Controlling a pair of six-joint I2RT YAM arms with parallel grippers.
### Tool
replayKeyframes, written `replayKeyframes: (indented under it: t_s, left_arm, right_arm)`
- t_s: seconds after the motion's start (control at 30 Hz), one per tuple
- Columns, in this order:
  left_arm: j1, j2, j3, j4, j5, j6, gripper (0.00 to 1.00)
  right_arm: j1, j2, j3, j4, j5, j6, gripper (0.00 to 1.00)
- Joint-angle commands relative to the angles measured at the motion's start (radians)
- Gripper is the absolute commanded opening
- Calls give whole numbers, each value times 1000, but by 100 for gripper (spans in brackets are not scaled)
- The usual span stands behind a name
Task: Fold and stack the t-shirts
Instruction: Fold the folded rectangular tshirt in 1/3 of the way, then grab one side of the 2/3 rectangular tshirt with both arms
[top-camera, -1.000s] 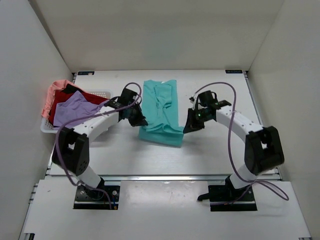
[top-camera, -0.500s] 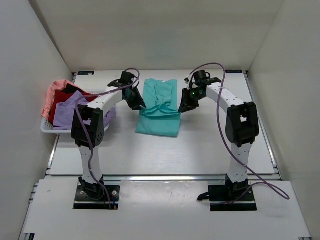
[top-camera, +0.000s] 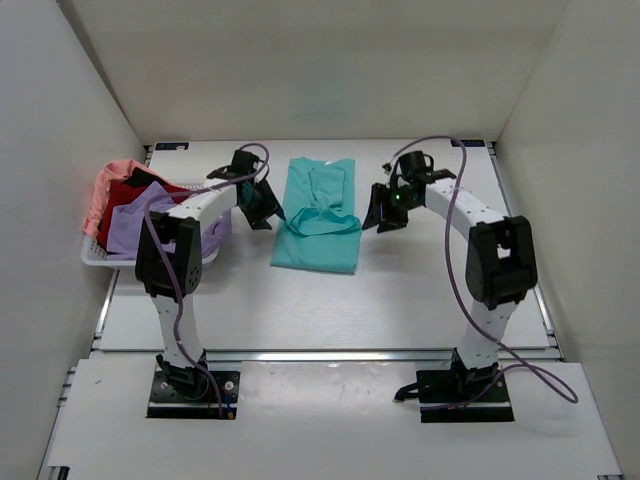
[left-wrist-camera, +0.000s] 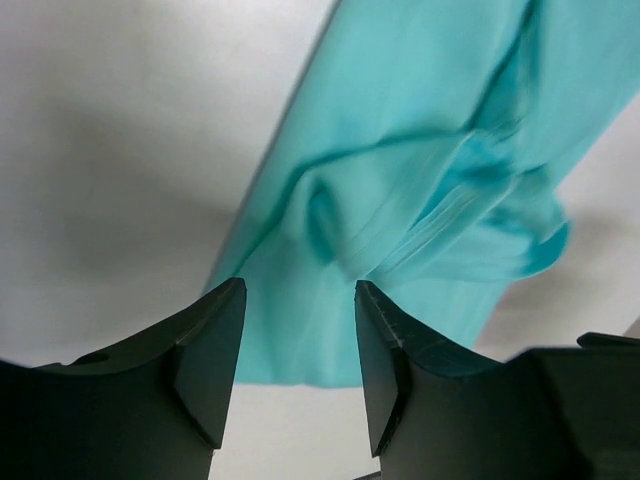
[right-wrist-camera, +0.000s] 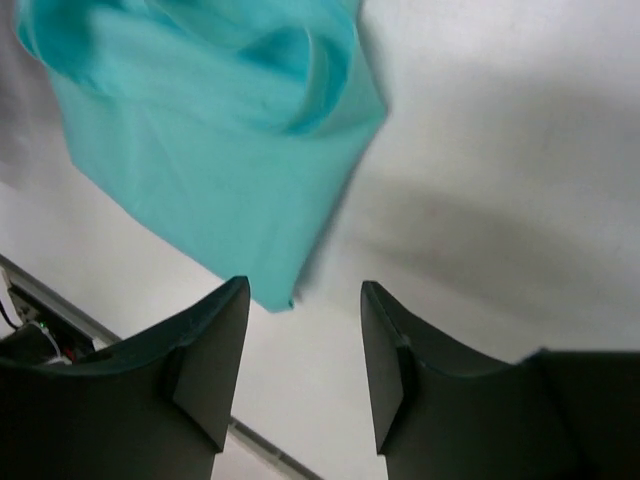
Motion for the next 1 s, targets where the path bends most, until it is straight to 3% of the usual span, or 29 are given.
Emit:
replayKeyframes:
  t_s: [0.0,0.1,0.23,0.5,0.67,0.7,0.77,0.87,0.9,0.97]
  left_arm:
    - [-26,-136,-131,-14,-23,19,59]
    - [-43,-193,-255,-5,-41,20,62]
    - [-53,-247,-363,30,-57,19,64]
    - [-128,-184,-346,78,-113,17,67]
    - [-145,-149,-380,120,-107,0,61]
    - [-144,-147,-381,130,-112,0,58]
    - [-150,-152,-401,142,-107,-3,41]
    - [-135,-167,-427,159,-94,-1,2]
    - [-138,-179,-423,159,-83,4,0]
    - [-124,-196,-392,127,-75,8,0]
  right_arm:
    - [22,-148,-159,101,14,42,46]
    - [51,-193,-317,173,-18,82,49]
    - [112,-189,-368,242,-39,111,52]
    - [197,-107,-395,322,-3,179,52]
    - [201,-69,-407,284,89,213,53]
    - [194,-78,-417,288,85,223,52]
    - [186,-86,-477,342,62,228,43]
    - [174,-78,-467,365,36,219,13]
    - [171,-74,-439,345,43,210,0]
    - [169,-87,-380,303,56,174,1]
